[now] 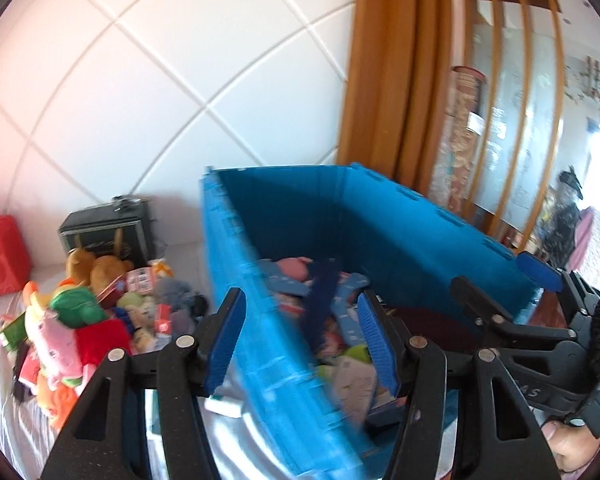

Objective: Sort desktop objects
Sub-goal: 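Return both grippers from the crate to the pile on the bed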

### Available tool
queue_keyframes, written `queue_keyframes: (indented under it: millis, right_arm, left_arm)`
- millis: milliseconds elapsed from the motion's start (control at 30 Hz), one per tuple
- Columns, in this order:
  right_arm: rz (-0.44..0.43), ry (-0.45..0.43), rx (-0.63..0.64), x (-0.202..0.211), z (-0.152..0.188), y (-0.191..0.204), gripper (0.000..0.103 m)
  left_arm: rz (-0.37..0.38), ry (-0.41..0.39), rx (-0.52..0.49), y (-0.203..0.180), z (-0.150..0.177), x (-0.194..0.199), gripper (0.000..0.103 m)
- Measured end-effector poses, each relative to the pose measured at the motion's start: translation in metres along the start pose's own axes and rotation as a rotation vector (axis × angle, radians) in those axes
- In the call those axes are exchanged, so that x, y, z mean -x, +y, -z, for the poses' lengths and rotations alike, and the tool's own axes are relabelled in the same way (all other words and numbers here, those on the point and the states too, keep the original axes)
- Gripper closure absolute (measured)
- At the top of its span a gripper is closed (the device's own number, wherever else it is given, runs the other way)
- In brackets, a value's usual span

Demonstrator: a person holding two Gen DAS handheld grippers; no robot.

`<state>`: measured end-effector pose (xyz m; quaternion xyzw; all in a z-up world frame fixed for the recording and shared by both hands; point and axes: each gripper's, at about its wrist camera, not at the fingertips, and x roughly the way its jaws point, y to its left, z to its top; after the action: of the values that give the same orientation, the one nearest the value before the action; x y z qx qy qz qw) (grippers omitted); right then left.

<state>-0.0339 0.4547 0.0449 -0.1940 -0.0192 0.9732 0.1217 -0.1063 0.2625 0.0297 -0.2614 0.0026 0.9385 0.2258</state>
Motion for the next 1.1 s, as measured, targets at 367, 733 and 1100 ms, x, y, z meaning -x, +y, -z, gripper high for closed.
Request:
queue_keyframes:
  millis: [367, 733, 1100]
  right_arm:
    - [-0.192, -0.019, 0.052, 0.001, -0.006, 0.096, 0.0]
    - [-0.341, -0.013, 0.12, 0.006, -0.001, 0.187, 0.0]
    - [-0.457, 0.134, 0.148, -0.022, 0.038, 0.252, 0.0]
  left_arm:
    - [-0.152, 0.033, 0.058, 0.105, 0.033, 0.027, 0.046]
    - [-0.286, 0.092, 0.116, 0.193, 0.071, 0.048, 0.046]
    - [-0.334, 0.243, 0.157, 0.251, 0.121, 0.025, 0.046]
